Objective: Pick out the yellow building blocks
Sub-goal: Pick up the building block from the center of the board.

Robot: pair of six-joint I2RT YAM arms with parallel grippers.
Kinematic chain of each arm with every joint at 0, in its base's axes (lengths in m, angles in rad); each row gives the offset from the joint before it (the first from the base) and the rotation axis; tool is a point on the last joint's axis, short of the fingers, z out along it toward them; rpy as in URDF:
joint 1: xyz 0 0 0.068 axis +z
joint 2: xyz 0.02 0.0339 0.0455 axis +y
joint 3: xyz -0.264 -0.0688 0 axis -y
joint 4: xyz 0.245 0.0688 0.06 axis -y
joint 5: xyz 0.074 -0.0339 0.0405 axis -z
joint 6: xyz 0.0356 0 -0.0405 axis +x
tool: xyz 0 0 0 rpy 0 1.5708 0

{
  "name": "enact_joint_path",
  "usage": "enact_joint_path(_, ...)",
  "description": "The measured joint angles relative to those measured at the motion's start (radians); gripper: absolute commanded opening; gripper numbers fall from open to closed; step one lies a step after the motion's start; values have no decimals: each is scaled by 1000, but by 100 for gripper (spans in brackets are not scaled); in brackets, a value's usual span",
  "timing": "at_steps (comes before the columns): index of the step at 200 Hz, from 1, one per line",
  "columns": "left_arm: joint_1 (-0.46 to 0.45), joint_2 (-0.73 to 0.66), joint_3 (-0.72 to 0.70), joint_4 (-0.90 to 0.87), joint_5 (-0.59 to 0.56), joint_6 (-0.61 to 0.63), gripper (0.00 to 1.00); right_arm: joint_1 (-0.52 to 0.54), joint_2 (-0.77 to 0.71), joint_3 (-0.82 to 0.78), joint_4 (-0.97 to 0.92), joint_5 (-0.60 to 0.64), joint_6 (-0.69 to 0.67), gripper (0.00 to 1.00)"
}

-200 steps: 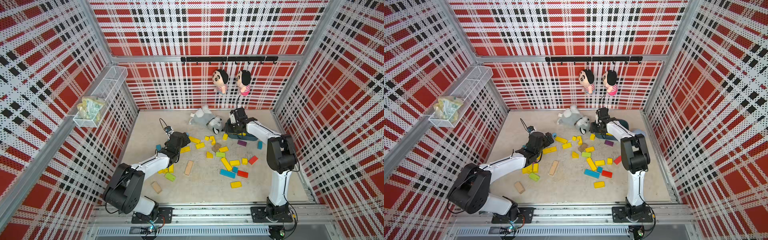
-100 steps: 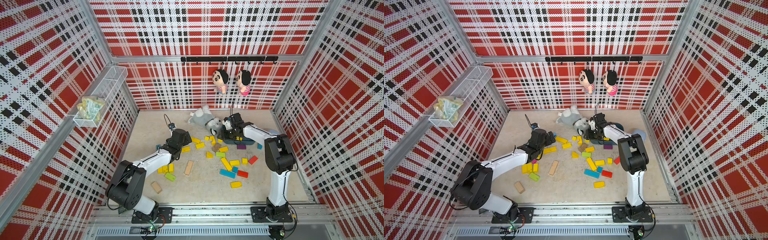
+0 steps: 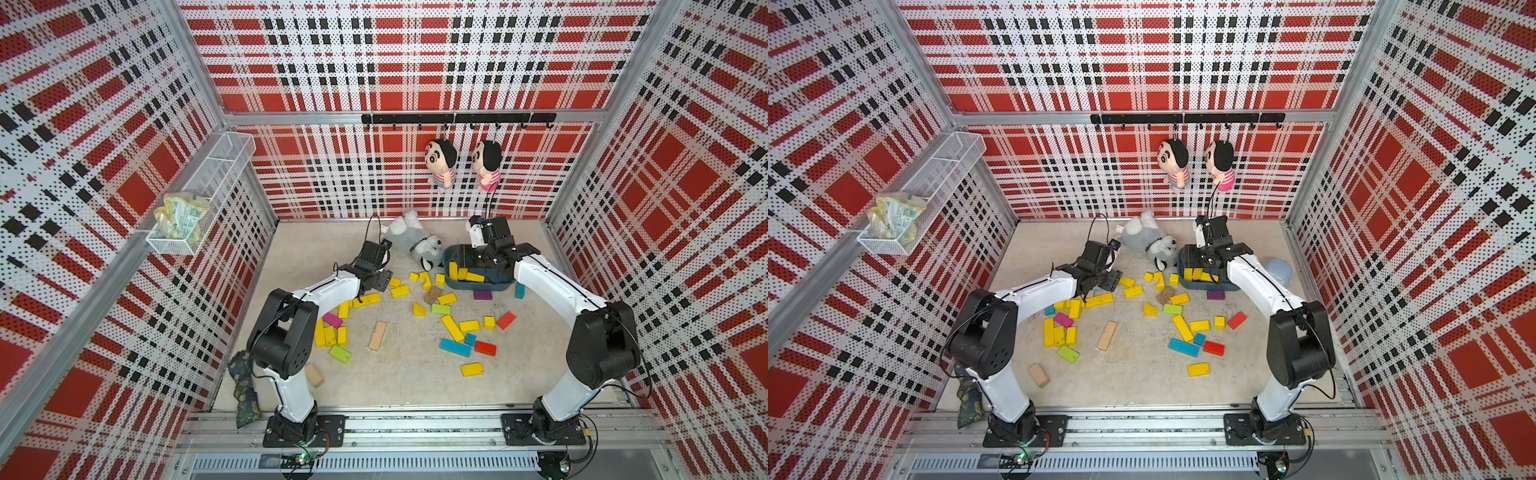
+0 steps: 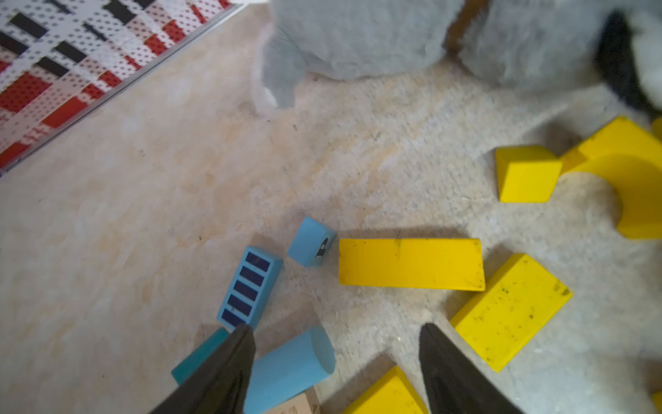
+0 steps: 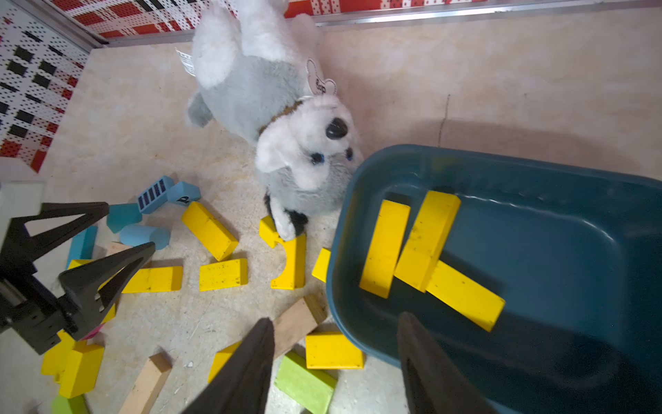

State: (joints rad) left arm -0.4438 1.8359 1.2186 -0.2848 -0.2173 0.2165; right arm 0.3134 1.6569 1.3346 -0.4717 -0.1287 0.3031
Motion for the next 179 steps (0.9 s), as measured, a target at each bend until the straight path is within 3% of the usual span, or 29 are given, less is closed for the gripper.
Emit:
enact_joint_path(30,3,71,68,-97,0,90,73,-3,-23,-60,-9,36,0,58)
enact_joint_path(61,12,56,61,-143,-14,45,77,-3,-48,-100,-16,59,2,58)
enact_joint_path(132,-9,-301,-282,-100,-123,-451,76,-3,-79,-138,-3,61,32,57)
enact_joint_path(179,0,-356,-414,-93,-164,-655,72,-3,-79,-138,0,58,32,57)
